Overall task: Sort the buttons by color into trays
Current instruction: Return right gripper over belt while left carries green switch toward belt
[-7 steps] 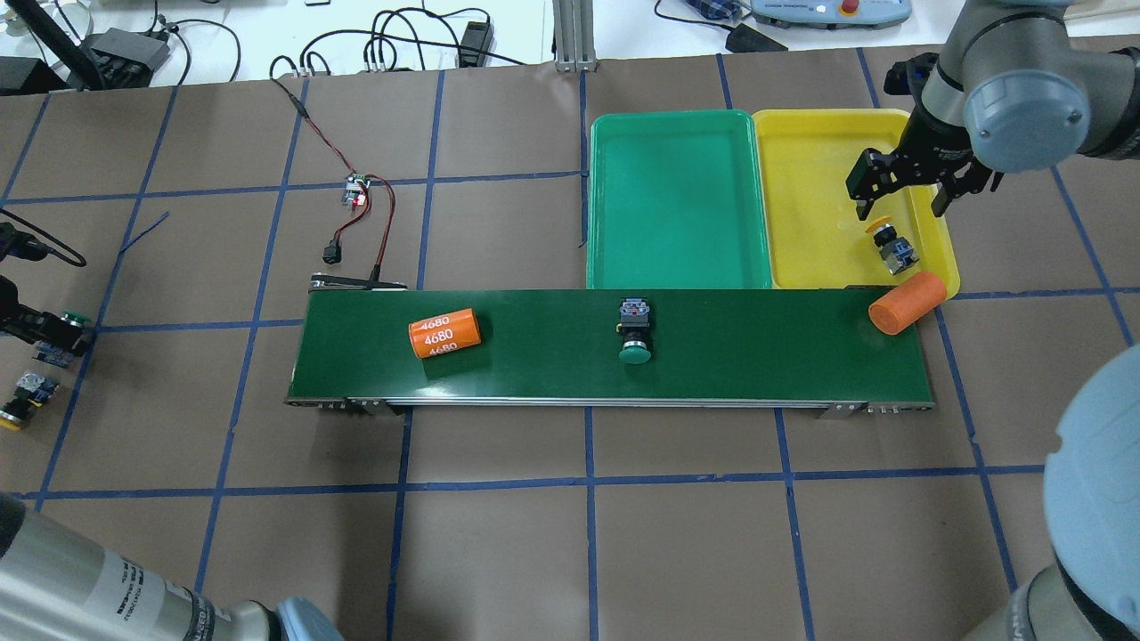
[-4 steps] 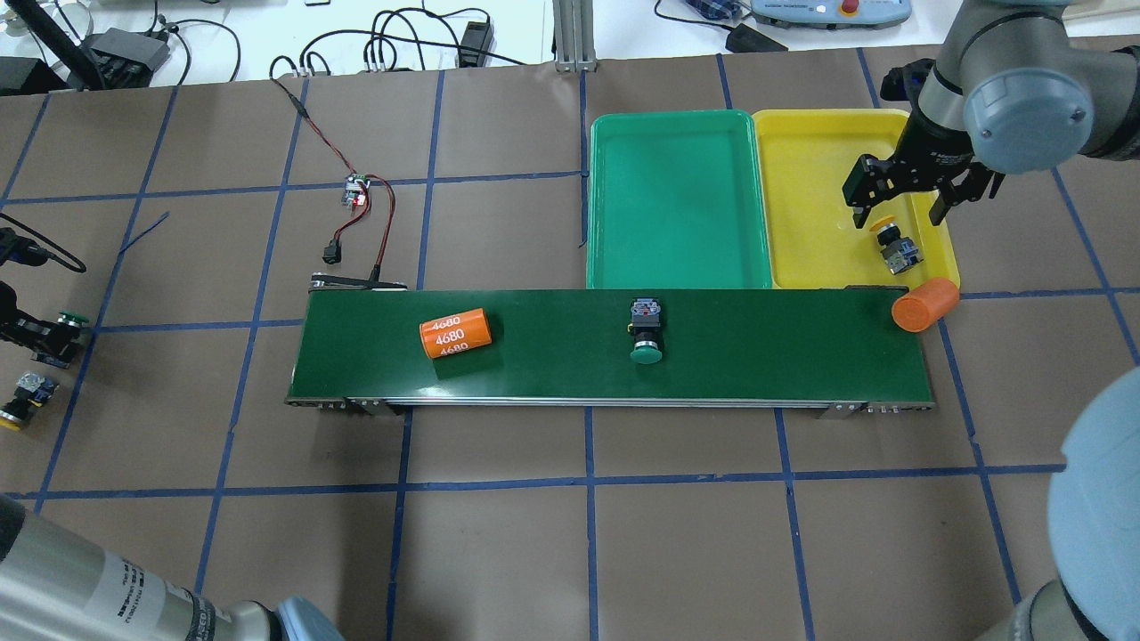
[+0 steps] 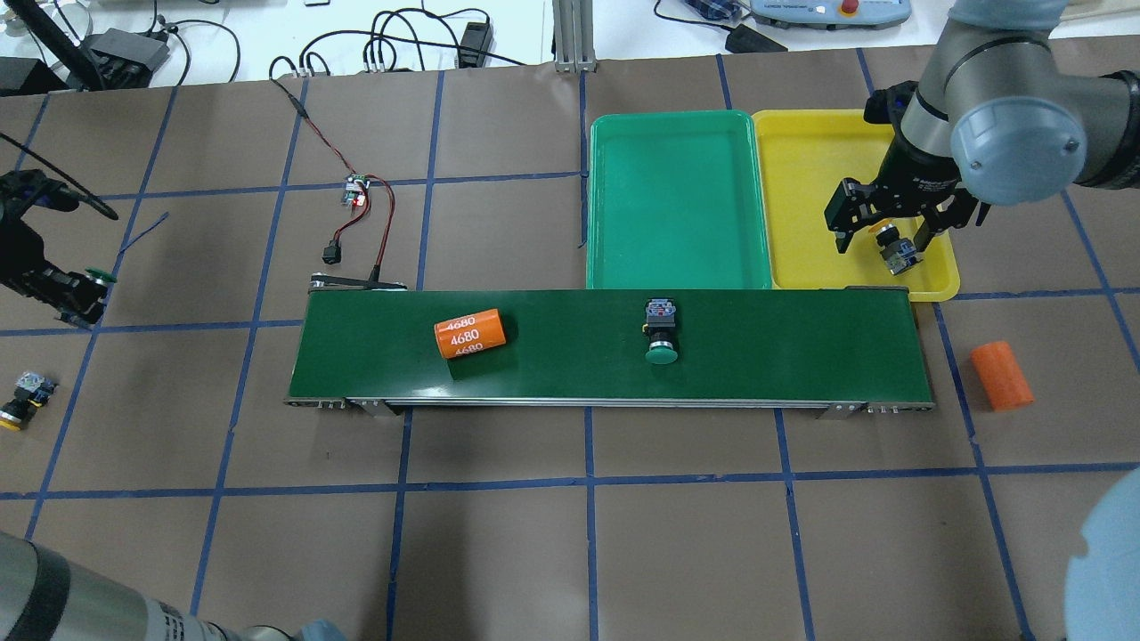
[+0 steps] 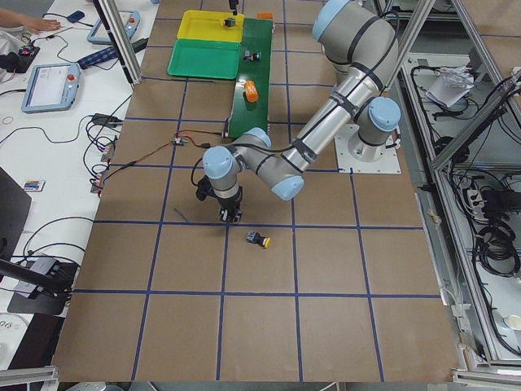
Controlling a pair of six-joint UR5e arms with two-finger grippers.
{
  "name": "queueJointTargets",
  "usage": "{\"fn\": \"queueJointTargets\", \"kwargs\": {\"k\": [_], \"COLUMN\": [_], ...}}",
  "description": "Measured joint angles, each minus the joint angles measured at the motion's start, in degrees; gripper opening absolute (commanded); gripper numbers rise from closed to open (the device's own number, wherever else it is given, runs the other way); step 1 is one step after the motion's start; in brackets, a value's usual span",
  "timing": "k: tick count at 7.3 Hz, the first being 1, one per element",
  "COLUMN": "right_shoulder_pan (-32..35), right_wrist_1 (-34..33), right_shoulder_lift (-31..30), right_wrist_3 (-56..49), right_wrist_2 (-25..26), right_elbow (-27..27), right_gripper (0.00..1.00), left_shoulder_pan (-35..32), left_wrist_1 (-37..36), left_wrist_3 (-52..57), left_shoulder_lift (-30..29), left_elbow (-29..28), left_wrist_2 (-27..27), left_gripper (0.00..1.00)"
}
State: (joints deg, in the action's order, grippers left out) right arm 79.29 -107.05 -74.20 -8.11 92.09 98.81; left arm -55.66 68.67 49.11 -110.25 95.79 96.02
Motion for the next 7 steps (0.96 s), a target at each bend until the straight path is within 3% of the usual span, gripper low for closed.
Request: {"fn": "queueJointTargets", "kwargs": {"k": [2,4,7], "right_shoulder_pan": [2.0,3.5,7.2], "right_wrist_1": [-0.1,-0.2,-0.3], "right_shoulder_lift": [-3.5,-6.0,-7.0], "right_wrist_3": [1.4,4.2,11.7], "right_wrist_2": [-0.8,-2.1,-4.5], "right_elbow": [4.8,7.1,7.6], "right_gripper": [1.00,1.00,1.00], "left_shoulder_pan": [-8.0,-12.7,-21.6], "left_wrist_1": [5.2,4.7,2.3], "left_wrist_3": [-12.8,-21.4,-33.0], "left_shoulder_lift": [6.4,11.1,13.9], "left_elbow": [4.0,11.3,15.4], "left_wrist_2": [-3.2,-8.8,-9.9], "left_gripper": [0.00,0.00,0.00]}}
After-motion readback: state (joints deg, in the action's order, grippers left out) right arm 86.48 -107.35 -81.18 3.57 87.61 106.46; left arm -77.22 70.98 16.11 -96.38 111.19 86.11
